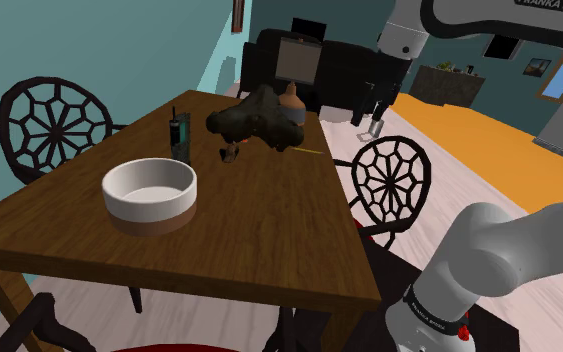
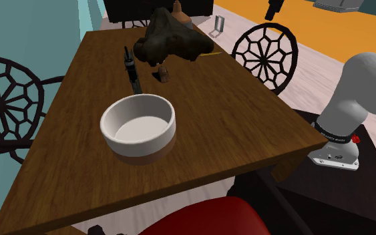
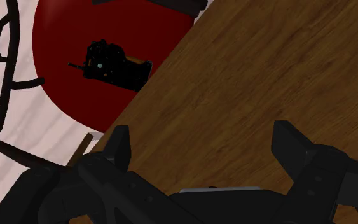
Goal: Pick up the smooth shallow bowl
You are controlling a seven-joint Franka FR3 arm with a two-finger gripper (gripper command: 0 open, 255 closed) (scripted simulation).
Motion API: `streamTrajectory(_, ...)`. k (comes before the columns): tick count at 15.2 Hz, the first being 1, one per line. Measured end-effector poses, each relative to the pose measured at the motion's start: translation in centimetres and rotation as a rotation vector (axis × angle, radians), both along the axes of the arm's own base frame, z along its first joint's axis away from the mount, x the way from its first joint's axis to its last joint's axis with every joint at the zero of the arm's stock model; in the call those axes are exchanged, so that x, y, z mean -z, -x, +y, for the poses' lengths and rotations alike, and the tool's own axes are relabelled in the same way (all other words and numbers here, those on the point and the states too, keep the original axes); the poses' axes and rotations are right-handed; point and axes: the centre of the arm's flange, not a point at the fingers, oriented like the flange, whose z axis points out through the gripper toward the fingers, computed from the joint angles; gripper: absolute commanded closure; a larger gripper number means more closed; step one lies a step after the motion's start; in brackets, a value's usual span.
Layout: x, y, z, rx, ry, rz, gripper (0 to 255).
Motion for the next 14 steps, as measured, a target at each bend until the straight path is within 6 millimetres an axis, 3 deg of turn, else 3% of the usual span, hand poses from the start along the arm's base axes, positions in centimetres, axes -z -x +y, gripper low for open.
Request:
streamTrajectory(2,0.3,-0.3,0.5,0.000,-0.001,0.000,0)
streamTrajectory(6,1.2,-2.5,4.0,0.003,-0.005,0.003,0)
streamTrajectory(14,4.2,-7.9,12.9,0.011,-0.017,0.008,0)
